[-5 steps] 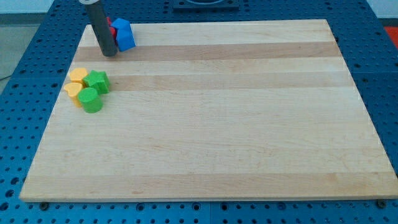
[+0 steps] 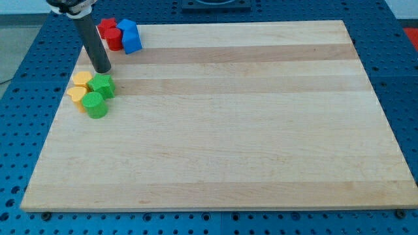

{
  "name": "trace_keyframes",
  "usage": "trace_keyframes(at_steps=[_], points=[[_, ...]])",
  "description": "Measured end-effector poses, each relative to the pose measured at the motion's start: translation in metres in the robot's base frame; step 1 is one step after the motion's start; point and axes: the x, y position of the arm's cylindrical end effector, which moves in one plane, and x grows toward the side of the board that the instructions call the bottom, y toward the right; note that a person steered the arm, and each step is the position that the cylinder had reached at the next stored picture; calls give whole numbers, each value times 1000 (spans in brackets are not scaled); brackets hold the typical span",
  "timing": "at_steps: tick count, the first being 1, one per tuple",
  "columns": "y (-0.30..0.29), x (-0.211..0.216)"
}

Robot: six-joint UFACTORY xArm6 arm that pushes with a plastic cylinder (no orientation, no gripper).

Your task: Move yellow heart along with green circle slightly right

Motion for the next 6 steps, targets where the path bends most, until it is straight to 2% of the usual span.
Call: trace_keyframes(at_steps=[2, 3, 4, 5, 6], points=[[-64, 16], [-66, 52], [-52, 90], [2, 96], [28, 102]])
